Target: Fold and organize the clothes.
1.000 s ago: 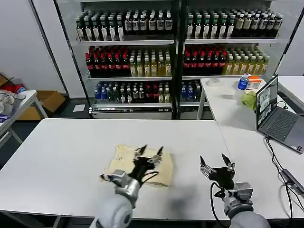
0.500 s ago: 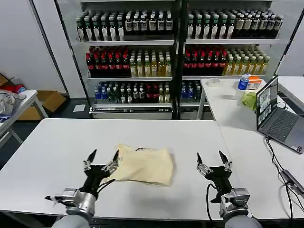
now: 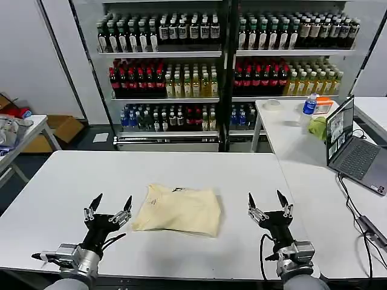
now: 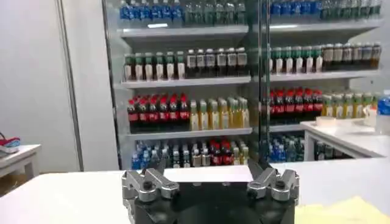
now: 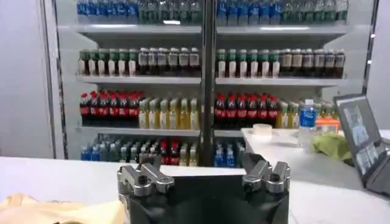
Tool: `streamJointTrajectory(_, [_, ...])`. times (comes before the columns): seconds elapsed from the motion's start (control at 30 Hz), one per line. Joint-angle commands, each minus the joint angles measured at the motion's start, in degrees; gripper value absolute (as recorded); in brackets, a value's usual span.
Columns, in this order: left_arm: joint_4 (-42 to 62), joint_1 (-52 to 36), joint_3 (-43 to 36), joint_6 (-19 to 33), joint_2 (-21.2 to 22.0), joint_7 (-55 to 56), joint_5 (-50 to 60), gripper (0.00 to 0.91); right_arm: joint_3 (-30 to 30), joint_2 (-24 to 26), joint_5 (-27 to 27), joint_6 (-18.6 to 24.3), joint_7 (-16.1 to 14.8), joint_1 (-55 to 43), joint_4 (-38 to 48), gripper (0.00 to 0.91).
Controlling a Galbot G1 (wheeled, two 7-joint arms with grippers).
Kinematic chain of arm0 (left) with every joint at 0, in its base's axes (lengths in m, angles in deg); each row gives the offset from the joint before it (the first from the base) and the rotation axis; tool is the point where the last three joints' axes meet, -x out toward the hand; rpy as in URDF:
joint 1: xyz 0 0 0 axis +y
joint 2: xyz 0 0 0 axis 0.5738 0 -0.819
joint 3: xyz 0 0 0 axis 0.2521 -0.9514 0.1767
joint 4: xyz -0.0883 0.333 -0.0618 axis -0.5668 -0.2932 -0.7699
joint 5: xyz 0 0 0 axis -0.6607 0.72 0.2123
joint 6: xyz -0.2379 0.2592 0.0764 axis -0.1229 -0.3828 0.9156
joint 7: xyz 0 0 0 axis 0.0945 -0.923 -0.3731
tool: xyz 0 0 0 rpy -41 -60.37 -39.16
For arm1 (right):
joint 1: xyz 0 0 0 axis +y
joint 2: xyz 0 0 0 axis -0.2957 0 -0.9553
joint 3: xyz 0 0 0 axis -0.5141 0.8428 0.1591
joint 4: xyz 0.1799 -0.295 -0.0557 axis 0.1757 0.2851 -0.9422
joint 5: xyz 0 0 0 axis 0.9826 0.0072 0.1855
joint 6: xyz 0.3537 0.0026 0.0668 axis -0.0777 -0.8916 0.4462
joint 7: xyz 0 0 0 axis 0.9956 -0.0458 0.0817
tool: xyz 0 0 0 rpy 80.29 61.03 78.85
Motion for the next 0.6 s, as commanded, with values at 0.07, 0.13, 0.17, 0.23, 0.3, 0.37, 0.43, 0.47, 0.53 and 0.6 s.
streamJointTrajectory(0.07, [-1.0,1.9,1.9,-0.9,-1.9,-0.3,-0.7,0.907,0.3,0.3,-1.1,1.6,-0.3,0.2,-0.5,0.907])
streamJointTrajectory(0.13, [-1.0,2.0,1.9,-1.1,-1.9,-0.4,-0.7,0.907,0.9,0.7,-1.5,1.7,-0.3,0.3,-0.2,0.907])
streamJointTrajectory(0.17, [-1.0,2.0,2.0,-1.1,-1.9,-0.4,-0.7,0.907,1.1,0.9,-1.6,1.7,-0.2,0.2,-0.1,0.907])
streamJointTrajectory(0.23, [-1.0,1.9,2.1,-1.5,-1.7,-0.4,-0.8,0.907,1.7,1.3,-1.9,1.7,0.1,-0.1,-0.1,0.907])
streamJointTrajectory(0.3, [-1.4,2.0,2.3,-2.3,-1.5,-1.1,-0.9,0.907,2.1,1.7,-2.4,1.7,0.1,-0.5,0.1,0.907])
streamJointTrajectory(0.37, [-1.7,2.3,2.1,-2.7,-1.0,-1.9,-0.7,0.907,2.3,1.9,-2.2,1.5,0.3,-0.6,0.1,0.907])
streamJointTrajectory(0.43, [-1.7,2.6,2.0,-2.6,-0.6,-2.2,-0.5,0.907,2.4,2.0,-2.2,1.1,0.3,-0.7,0.1,0.907])
streamJointTrajectory(0.47, [-1.4,2.7,1.9,-2.4,-0.4,-2.2,-0.5,0.907,2.6,2.0,-2.2,0.8,0.4,-0.7,0.3,0.907])
streamJointTrajectory(0.53, [-1.1,2.6,2.1,-2.4,-0.3,-2.0,-0.6,0.907,2.8,1.9,-2.0,0.1,0.3,-1.0,0.9,0.907])
streamJointTrajectory(0.6, [-1.3,2.6,2.5,-2.3,-0.2,-1.9,-0.7,0.907,2.9,1.9,-1.3,-0.3,-0.6,-1.3,1.5,0.907])
